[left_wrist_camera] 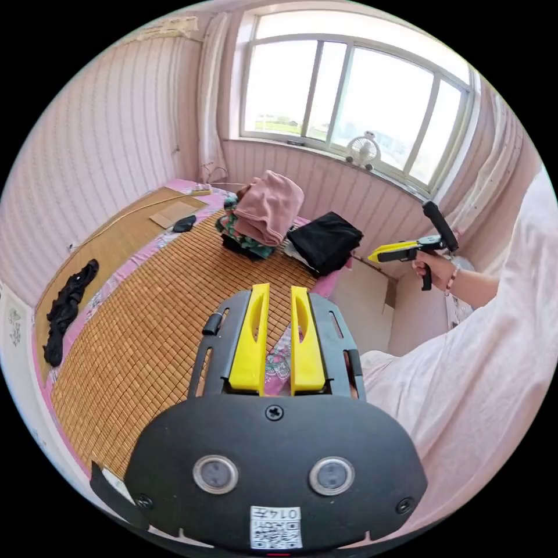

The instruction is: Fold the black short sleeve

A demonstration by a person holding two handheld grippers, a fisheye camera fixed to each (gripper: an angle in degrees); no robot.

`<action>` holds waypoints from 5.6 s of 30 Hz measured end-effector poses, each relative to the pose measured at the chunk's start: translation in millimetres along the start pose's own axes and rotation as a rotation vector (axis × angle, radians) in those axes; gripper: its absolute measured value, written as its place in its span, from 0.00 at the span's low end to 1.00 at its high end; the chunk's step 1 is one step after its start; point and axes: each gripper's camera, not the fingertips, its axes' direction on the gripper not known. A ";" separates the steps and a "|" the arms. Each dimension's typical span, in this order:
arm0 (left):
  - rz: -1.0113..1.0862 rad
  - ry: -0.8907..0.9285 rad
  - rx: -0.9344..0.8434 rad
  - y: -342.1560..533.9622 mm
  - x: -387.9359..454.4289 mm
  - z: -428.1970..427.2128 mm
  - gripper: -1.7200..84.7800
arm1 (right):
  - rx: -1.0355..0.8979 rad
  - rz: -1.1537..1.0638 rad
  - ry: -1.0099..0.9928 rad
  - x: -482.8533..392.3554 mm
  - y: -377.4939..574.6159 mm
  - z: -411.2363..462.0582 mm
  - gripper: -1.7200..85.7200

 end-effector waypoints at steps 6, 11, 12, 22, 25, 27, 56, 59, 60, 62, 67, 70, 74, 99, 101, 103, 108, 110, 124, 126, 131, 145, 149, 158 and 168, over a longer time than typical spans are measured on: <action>0.269 0.160 -0.142 -92.4 35.9 147.6 0.12 | 0.080 0.153 0.077 86.4 -12.5 34.8 0.18; 0.182 0.167 -0.288 -162.4 39.2 263.4 0.13 | 0.153 0.252 0.086 163.2 -34.2 53.8 0.18; 0.154 0.167 -0.316 -174.5 37.9 287.4 0.13 | 0.161 0.272 0.095 182.6 -40.7 59.8 0.18; -0.132 0.245 -0.445 -216.3 11.2 416.6 0.16 | 0.184 0.506 0.115 301.5 -83.9 99.4 0.16; -0.089 0.288 -0.404 -214.3 -0.7 407.3 0.10 | 0.258 0.441 0.122 298.5 -77.9 82.9 0.09; -0.049 0.350 -0.278 -203.8 -17.4 373.3 0.05 | 0.350 0.391 0.085 278.5 -65.2 62.9 0.04; -0.449 0.098 0.423 221.0 -297.6 -115.5 0.01 | 0.393 -0.913 -0.558 -382.8 -236.1 62.4 0.01; -0.520 0.106 0.378 263.7 -320.9 -102.2 0.01 | 0.344 -0.956 -0.463 -411.2 -220.3 106.1 0.01; -0.560 0.123 0.329 276.2 -329.4 -94.0 0.01 | 0.315 -0.945 -0.437 -411.3 -217.8 121.7 0.01; -0.589 0.117 0.253 289.8 -335.8 -83.9 0.01 | 0.272 -0.911 -0.437 -399.9 -219.7 139.8 0.01; -0.575 0.143 0.395 312.7 -329.9 -81.7 0.01 | 0.251 -0.720 -0.598 -347.0 -248.4 142.3 0.02; -0.663 0.064 0.539 340.8 -330.8 -85.8 0.01 | 0.299 -0.696 -0.718 -355.3 -255.8 162.2 0.03; -0.806 0.064 0.533 409.6 -348.8 -63.6 0.01 | 0.092 -0.790 -0.617 -410.8 -258.1 245.7 0.05; -0.965 -0.108 0.151 564.0 -435.5 -74.7 0.01 | -0.562 -0.314 -0.192 -287.7 -294.0 430.4 0.06; -0.954 -0.116 0.155 565.5 -437.9 -79.1 0.01 | -0.570 -0.343 -0.258 -294.8 -311.8 427.3 0.03; -0.943 -0.119 0.162 566.6 -440.6 -84.1 0.01 | -0.555 -0.395 -0.328 -304.6 -334.4 417.0 0.02; -0.943 -0.106 0.210 564.6 -452.4 -102.1 0.01 | -0.320 -0.410 -0.510 -318.4 -445.0 362.7 0.03; -0.953 -0.098 0.256 563.6 -456.9 -110.7 0.01 | -0.141 -0.368 -0.566 -314.6 -475.7 343.2 0.04; -1.011 -0.126 0.202 586.1 -471.6 -111.9 0.01 | -0.572 -0.555 -0.120 -317.5 -398.6 467.2 0.15; -1.001 -0.125 0.196 586.9 -472.1 -113.8 0.01 | -0.615 -0.602 -0.086 -325.7 -397.6 480.7 0.15; -0.972 -0.132 0.185 585.3 -471.5 -115.1 0.01 | -0.544 -0.548 -0.170 -328.7 -425.3 484.5 0.06; -0.966 -0.250 0.290 562.5 -500.3 -142.4 0.01 | -0.124 -0.389 -0.440 -269.0 -554.3 399.4 0.04; -1.122 -0.175 0.164 583.2 -514.8 -115.3 0.01 | -0.272 -0.310 -0.460 -246.4 -548.5 440.2 0.10; -1.108 -0.171 0.102 598.8 -495.3 -103.2 0.01 | -0.437 -0.098 -0.732 -195.9 -491.5 493.4 0.11; -1.102 -0.163 0.129 611.4 -458.3 -108.8 0.01 | -0.424 0.427 -1.058 -191.0 -469.4 547.7 0.13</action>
